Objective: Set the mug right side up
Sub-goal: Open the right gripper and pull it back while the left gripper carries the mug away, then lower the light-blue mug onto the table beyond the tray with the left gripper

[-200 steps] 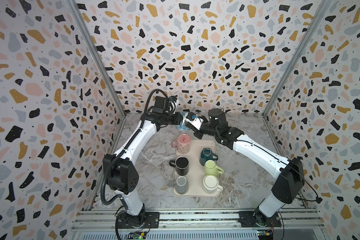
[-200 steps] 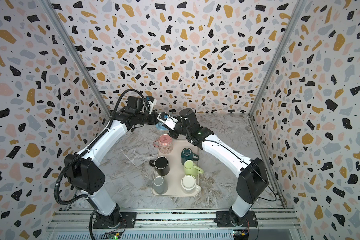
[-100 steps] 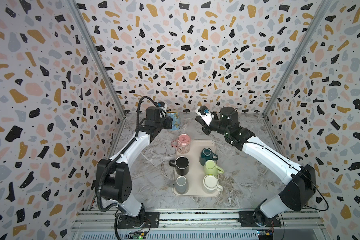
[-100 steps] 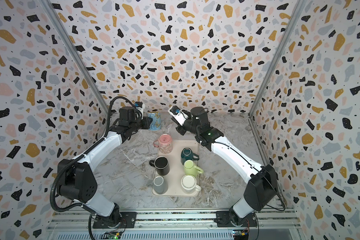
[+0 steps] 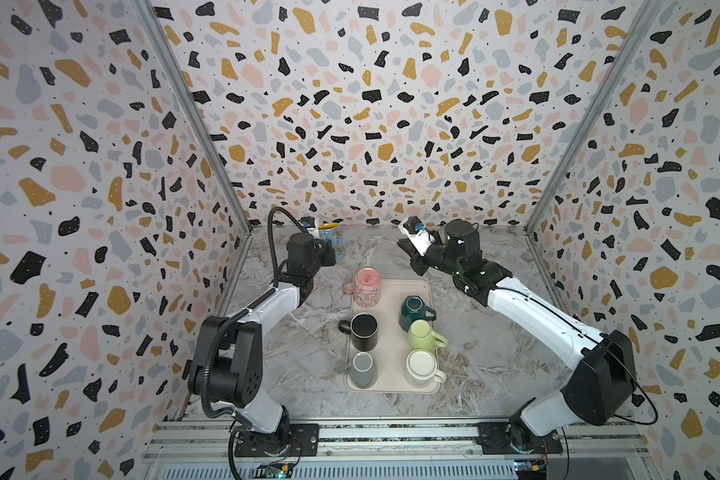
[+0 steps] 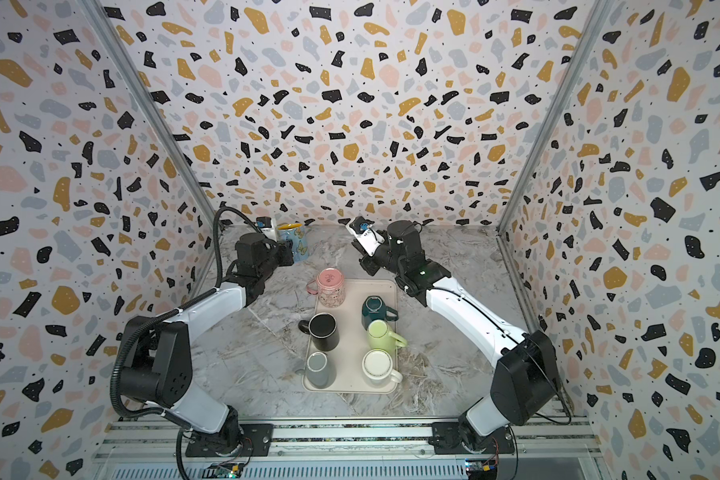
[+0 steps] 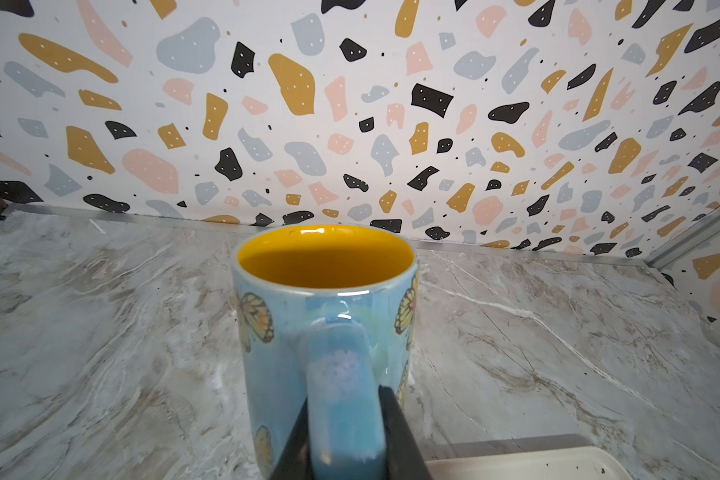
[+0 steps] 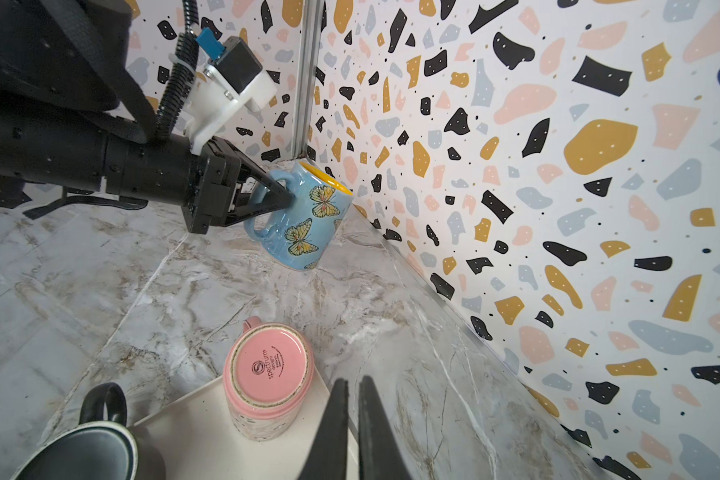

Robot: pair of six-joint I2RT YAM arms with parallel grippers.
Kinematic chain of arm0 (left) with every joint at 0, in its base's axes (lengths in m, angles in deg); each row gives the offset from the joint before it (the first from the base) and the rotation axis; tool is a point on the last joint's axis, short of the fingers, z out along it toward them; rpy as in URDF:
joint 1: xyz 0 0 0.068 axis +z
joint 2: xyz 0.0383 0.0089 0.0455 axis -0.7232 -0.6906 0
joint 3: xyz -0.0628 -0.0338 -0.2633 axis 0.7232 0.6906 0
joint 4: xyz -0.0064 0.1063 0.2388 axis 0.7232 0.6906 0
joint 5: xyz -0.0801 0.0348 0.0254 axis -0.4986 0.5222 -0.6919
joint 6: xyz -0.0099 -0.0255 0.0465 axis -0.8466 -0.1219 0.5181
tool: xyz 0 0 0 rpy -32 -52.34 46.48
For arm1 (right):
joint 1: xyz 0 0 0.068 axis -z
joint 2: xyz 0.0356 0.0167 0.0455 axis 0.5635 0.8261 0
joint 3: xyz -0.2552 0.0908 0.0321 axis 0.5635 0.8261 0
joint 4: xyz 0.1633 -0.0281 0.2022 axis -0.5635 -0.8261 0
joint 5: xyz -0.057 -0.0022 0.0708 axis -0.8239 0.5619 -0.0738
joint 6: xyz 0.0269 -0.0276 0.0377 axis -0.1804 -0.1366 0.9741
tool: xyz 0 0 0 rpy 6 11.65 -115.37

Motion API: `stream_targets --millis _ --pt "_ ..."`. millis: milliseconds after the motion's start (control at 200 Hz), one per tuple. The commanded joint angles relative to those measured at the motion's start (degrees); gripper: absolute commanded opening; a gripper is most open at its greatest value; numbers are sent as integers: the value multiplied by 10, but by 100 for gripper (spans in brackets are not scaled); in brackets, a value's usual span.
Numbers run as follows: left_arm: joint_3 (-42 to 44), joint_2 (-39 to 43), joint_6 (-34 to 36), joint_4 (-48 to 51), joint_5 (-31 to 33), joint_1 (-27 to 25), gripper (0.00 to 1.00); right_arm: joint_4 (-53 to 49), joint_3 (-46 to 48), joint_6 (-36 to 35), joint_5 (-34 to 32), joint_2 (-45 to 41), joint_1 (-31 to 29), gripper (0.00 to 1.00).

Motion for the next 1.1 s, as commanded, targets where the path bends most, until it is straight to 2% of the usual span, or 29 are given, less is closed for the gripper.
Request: stream_targets --millis 0,230,571,1091 --pt "1 10 10 -174 18 2 0 18 5 10 -2 -28 3 10" --pt "22 -16 12 -226 20 2 0 22 16 16 3 -32 9 9" --pt "23 -61 21 -241 42 2 0 36 38 29 6 -35 11 9" --pt "0 -137 13 -288 36 2 0 33 54 33 -4 -46 11 9"
